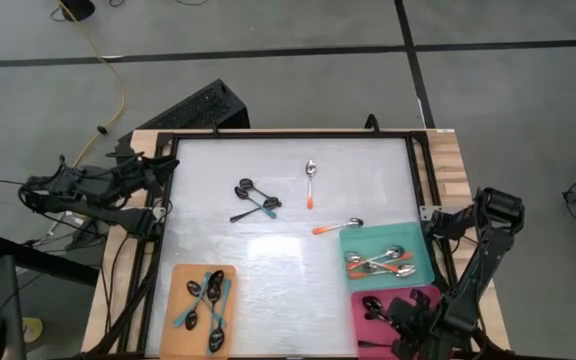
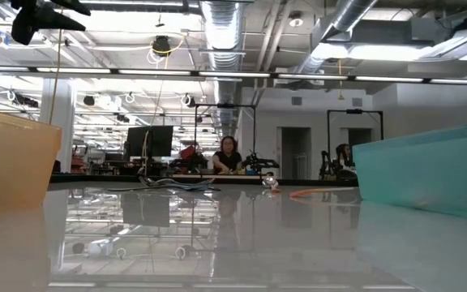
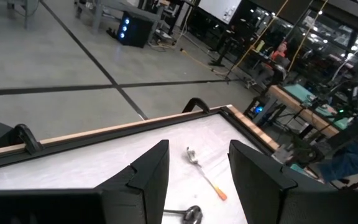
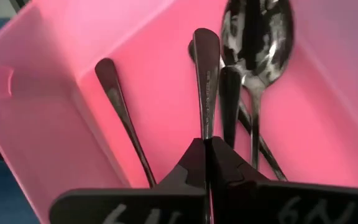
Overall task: Sort silverware by color (type)
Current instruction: Put the black spoon into the pink bin
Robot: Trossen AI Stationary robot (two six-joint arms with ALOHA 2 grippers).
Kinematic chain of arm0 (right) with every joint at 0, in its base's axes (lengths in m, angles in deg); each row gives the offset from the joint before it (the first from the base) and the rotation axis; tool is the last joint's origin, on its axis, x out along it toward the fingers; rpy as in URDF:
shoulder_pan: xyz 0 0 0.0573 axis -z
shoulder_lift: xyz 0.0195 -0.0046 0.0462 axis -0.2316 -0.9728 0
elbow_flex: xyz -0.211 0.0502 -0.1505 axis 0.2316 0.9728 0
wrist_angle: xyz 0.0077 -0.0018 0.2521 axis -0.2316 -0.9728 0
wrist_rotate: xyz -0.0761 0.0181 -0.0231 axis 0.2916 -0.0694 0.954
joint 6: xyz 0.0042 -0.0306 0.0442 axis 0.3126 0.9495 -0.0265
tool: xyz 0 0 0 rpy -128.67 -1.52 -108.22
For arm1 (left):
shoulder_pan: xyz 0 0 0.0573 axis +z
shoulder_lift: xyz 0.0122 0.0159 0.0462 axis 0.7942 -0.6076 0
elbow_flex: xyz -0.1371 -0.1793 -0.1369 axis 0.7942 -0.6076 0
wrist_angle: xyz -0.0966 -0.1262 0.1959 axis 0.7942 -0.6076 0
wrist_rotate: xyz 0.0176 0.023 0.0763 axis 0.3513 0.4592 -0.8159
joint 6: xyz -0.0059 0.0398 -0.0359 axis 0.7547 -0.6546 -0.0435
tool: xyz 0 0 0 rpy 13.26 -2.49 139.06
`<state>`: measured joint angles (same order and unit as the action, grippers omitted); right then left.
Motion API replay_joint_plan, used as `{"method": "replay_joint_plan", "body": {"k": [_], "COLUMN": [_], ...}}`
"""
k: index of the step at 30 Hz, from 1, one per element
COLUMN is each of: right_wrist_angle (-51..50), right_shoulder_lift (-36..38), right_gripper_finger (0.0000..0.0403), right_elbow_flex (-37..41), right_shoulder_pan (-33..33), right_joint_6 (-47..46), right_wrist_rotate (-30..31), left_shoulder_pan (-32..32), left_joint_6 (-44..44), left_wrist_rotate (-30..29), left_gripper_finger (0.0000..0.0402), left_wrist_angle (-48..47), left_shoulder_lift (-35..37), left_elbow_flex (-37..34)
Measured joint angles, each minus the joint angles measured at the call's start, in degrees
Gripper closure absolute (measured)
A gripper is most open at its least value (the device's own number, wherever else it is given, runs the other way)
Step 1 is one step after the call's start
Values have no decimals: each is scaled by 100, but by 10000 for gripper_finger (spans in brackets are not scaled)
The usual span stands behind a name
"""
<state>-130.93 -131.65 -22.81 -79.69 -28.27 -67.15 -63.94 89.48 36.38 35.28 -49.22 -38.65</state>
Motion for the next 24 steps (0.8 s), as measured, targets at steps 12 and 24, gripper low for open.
{"method": "replay_joint_plan", "body": {"k": [12,24], "right_wrist_angle": [38,-11], "right_shoulder_lift": [-184,-184], "right_gripper_finger": [395,367], "right_elbow_flex": [0,0], "right_shoulder_pan": [44,59], "right_joint_6": [306,449], "right_wrist_rotate": [-43,22], "left_shoulder_pan": [0,0], "left_joint_6": [225,178], "left_wrist_rotate": [-67,-65], "left_gripper_finger": [251,251], "left_wrist_angle": [18,1], "left_shoulder_lift": [-1,-1], "left_elbow_flex": [-269,-269]}}
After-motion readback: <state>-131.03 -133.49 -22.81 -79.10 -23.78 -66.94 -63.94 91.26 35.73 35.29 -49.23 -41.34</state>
